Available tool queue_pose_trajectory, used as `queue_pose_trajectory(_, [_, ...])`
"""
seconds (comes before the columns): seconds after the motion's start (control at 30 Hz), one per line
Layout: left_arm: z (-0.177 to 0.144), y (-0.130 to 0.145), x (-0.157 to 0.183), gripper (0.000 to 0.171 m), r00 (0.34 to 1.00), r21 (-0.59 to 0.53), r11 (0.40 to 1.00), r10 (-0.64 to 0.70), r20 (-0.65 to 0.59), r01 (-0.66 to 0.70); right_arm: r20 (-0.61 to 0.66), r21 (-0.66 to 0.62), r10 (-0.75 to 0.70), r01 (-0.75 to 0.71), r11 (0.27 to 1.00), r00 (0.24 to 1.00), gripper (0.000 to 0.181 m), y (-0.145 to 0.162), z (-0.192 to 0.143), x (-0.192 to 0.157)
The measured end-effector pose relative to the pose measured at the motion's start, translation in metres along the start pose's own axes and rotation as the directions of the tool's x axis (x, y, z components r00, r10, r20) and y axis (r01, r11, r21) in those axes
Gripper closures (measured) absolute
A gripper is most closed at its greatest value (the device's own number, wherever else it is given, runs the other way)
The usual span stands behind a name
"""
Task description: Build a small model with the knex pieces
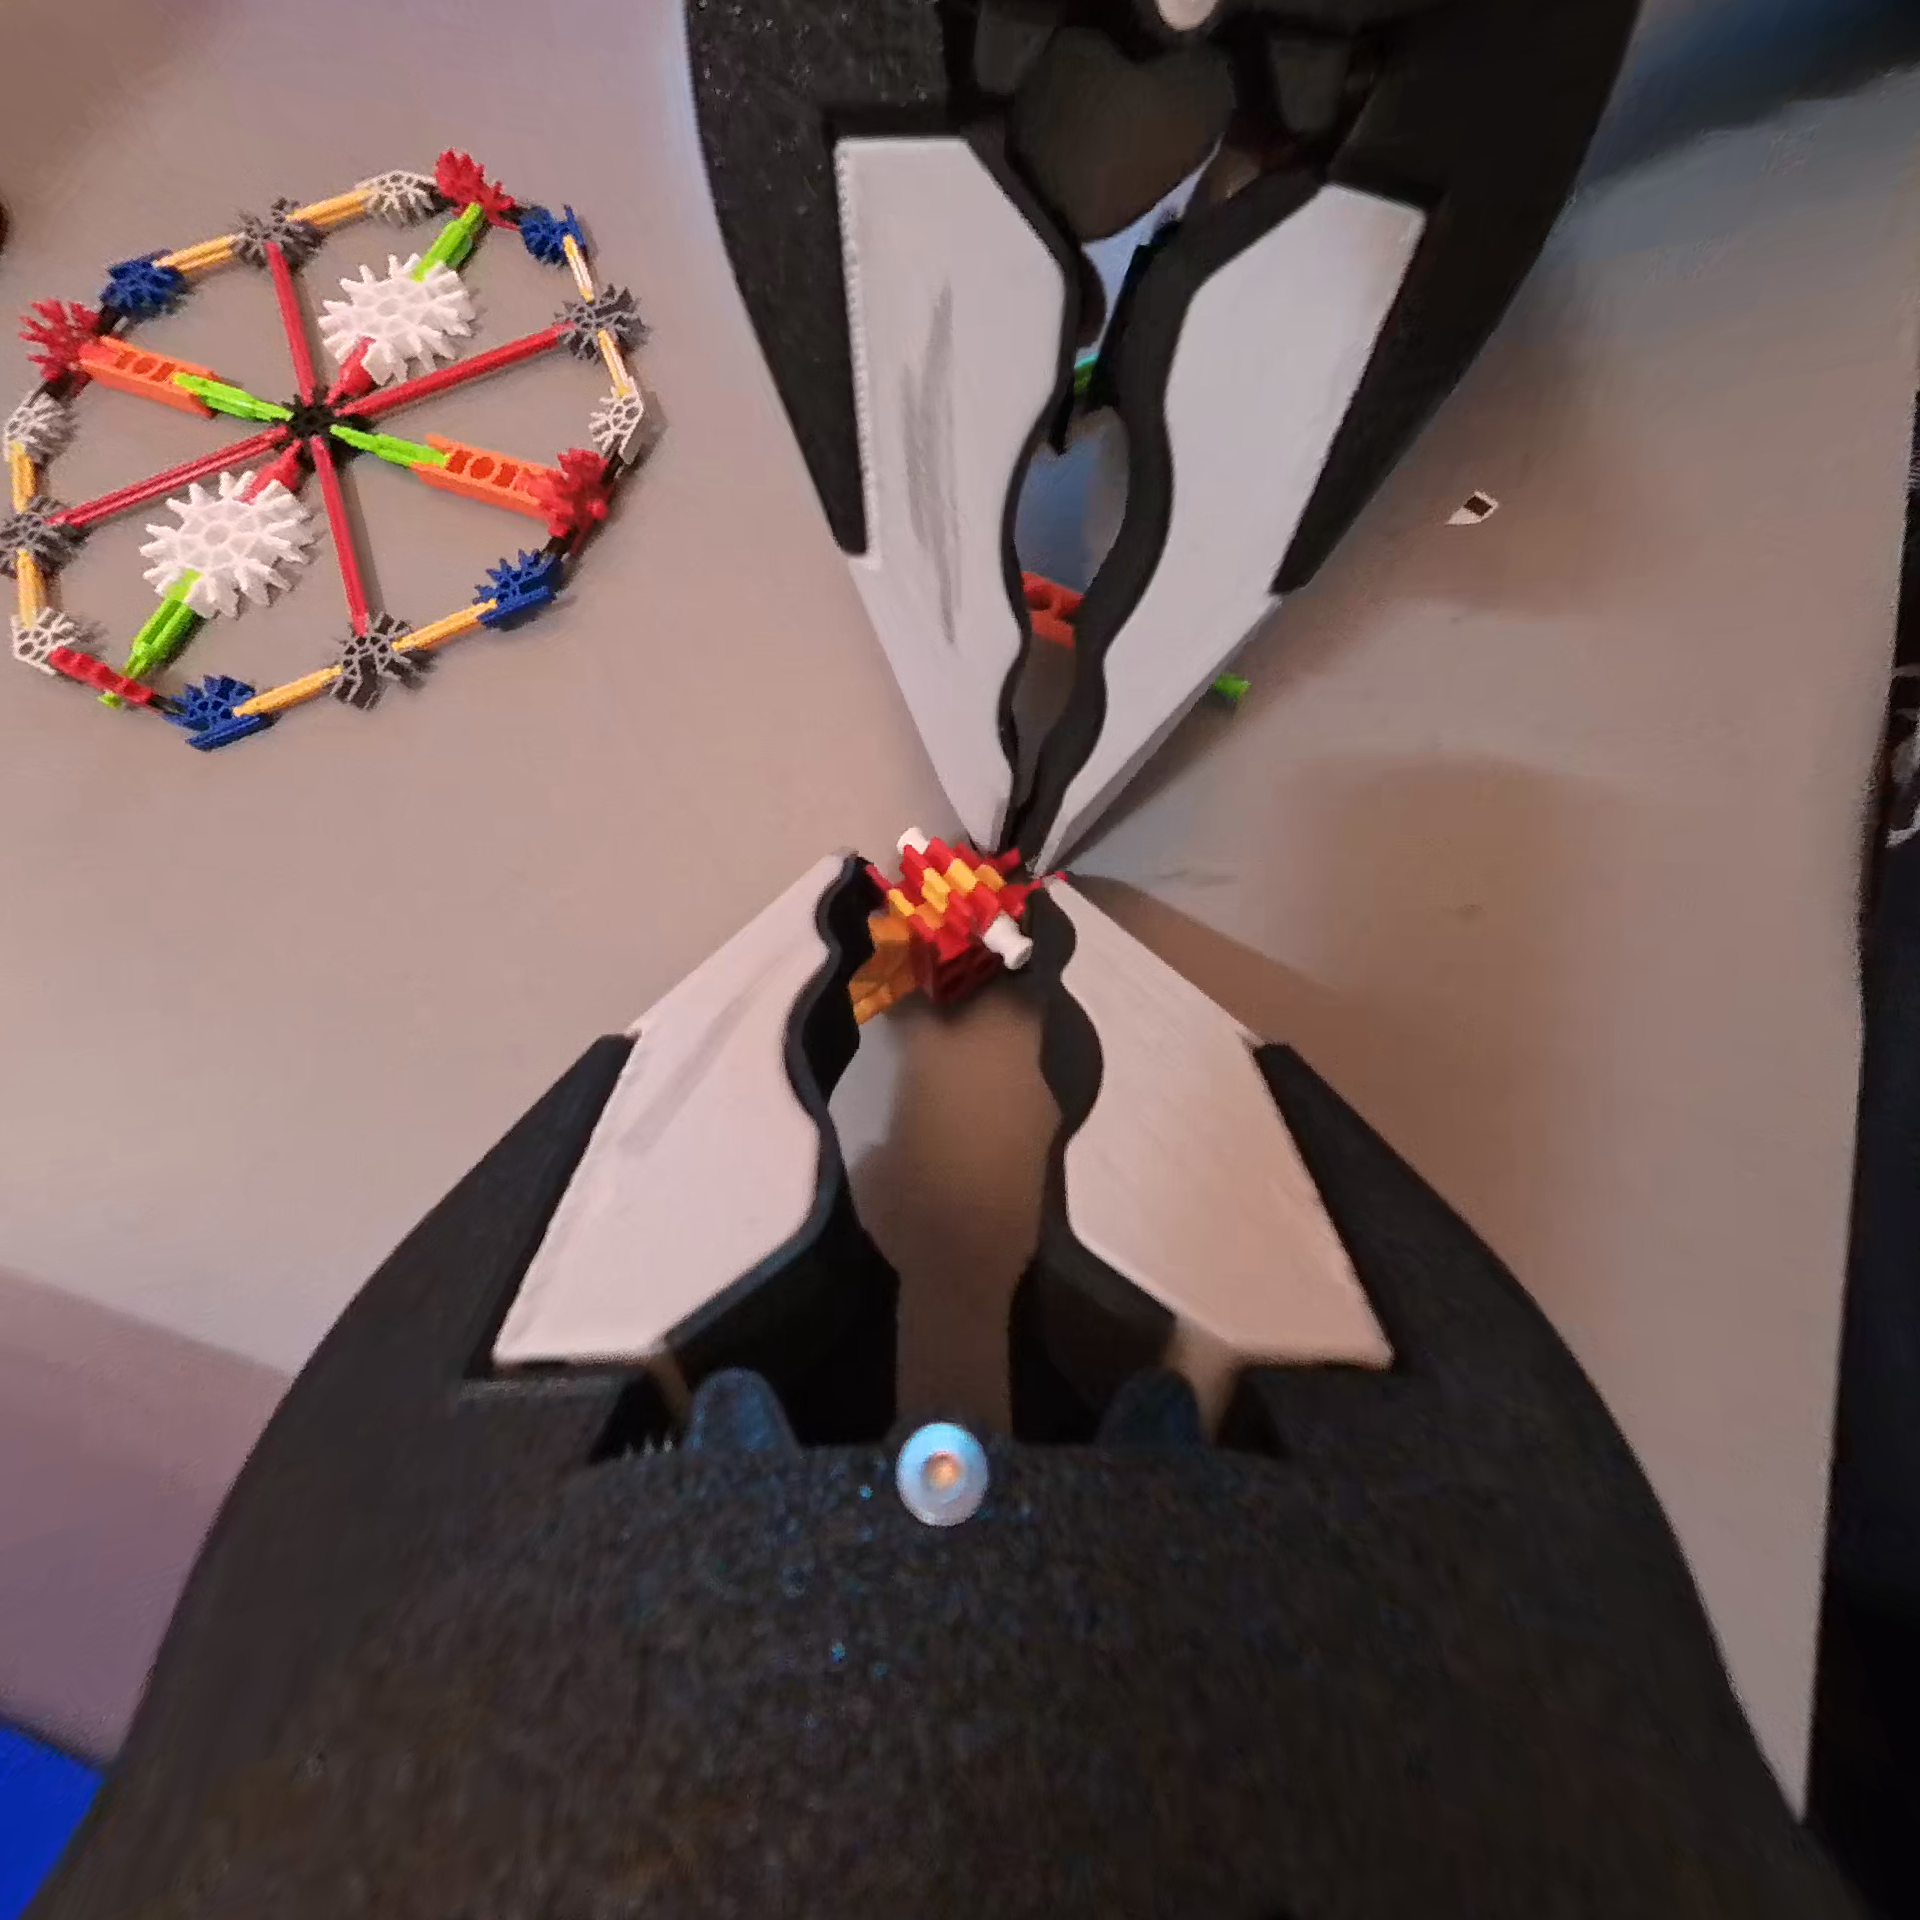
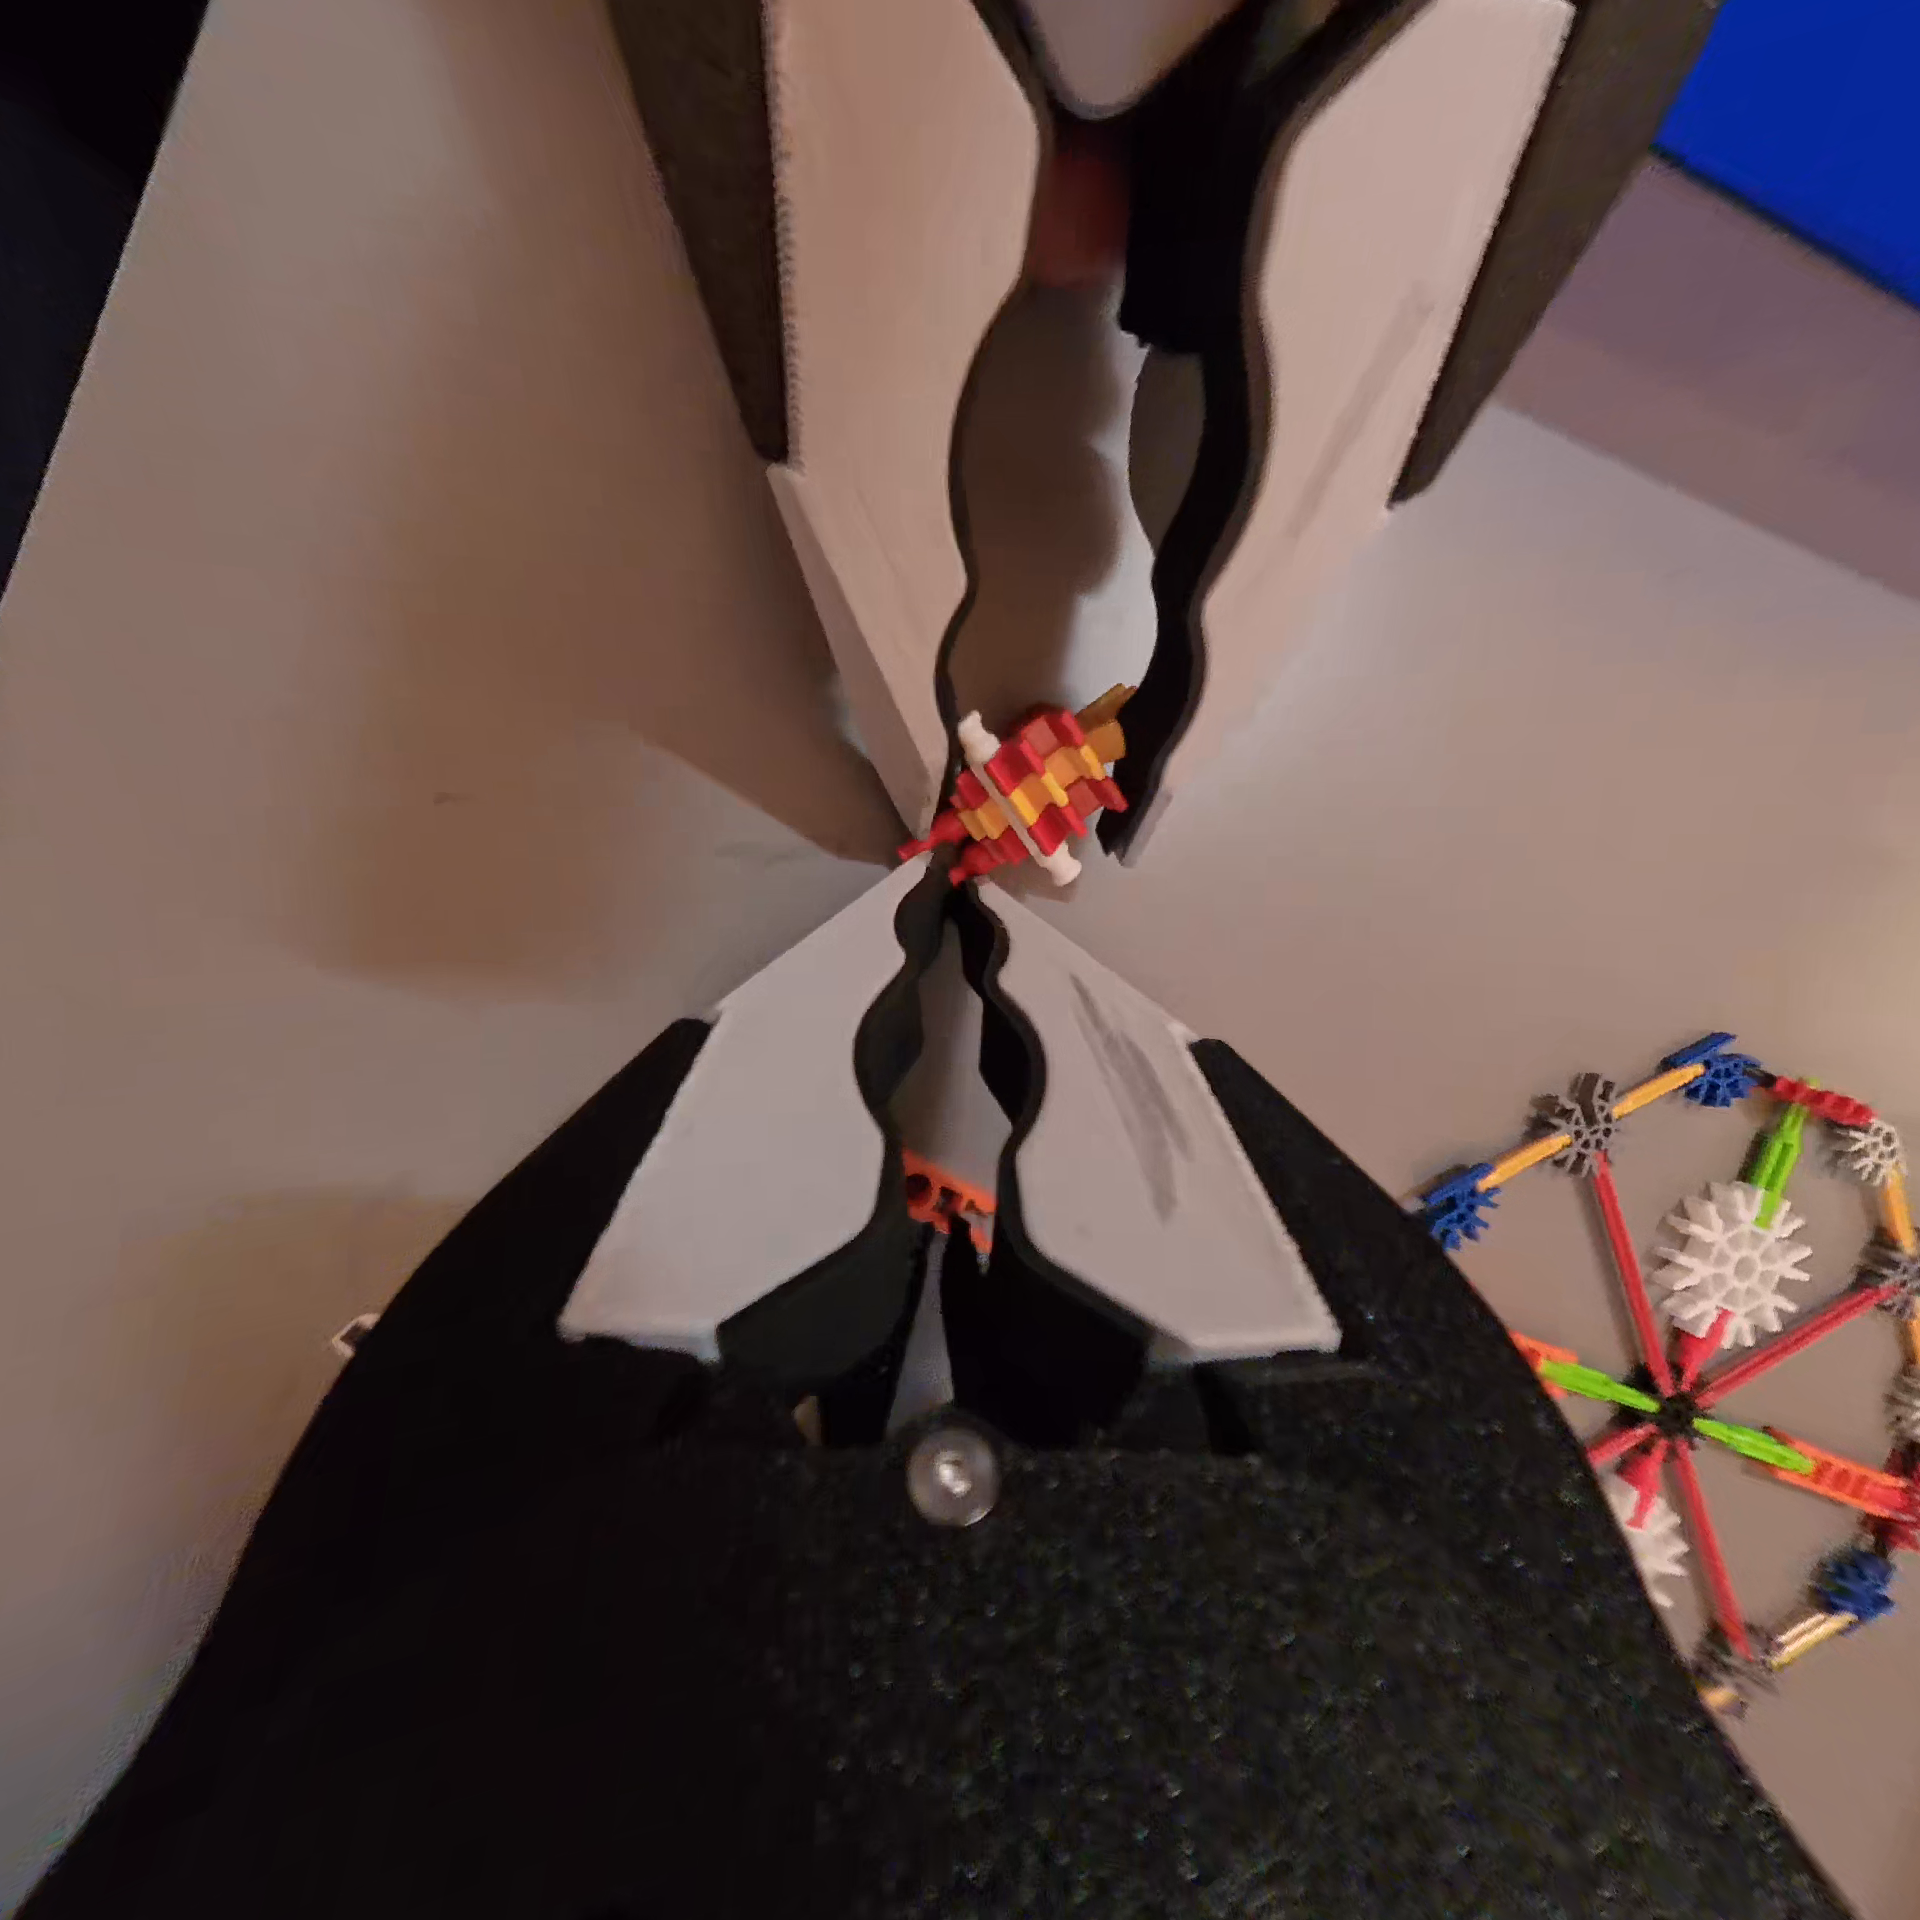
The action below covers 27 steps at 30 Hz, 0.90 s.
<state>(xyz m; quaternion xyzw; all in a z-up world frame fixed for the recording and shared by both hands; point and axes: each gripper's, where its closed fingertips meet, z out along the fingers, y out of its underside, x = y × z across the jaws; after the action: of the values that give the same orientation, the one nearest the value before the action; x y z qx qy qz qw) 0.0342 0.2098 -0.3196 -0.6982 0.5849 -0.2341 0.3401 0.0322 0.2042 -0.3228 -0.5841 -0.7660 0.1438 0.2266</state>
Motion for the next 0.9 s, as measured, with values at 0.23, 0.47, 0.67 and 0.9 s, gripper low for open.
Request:
queue_pose_trajectory(0.23, [-0.002,0.003,-0.002,0.143,0.999,-0.013,1.0,0.024,0.045,-0.024,-0.066,-0.052,0.137,-0.141,0.989,0.988,0.181,0.0,0.0,0.001])
queue_pose_trajectory(0.47, [-0.01,0.009,0.009,0.141,0.996,-0.023,1.0,0.023,0.092,-0.021,-0.109,0.045,0.244,-0.24,0.97,0.964,0.181,0.001,0.0,0.0])
queue_pose_trajectory(0.67, [-0.012,0.011,0.012,0.143,0.991,-0.041,0.997,0.066,0.118,-0.062,-0.093,0.072,0.239,-0.232,0.97,0.967,0.181,0.0,0.0,0.001])
queue_pose_trajectory(0.9, [-0.015,0.016,0.01,0.152,0.993,-0.051,0.997,0.063,0.1,-0.058,-0.032,0.193,0.26,-0.25,0.949,0.965,0.177,-0.005,-0.015,0.001])
